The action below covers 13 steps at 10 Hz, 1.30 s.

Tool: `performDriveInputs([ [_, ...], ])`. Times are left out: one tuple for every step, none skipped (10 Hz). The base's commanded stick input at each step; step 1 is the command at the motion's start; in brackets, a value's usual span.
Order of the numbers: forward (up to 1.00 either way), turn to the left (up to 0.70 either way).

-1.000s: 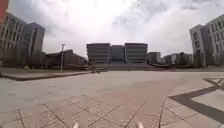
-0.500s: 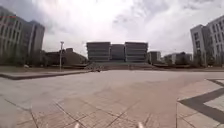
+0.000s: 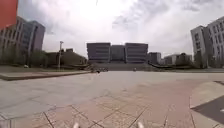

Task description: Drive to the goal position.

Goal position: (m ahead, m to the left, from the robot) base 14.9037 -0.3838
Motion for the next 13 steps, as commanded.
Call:
performDriveInputs([
  [0.70, 0.00],
  [0.70, 0.00],
  [0.70, 0.00],
  [0.70, 0.00],
  [0.70, 0.00],
  [0.70, 0.00],
  [0.70, 0.00],
  [0.70, 0.00],
  [0.70, 0.00],
  [0.70, 0.00],
  [0.70, 0.00],
  [0.70, 0.00],
  [0.70, 0.00],
])
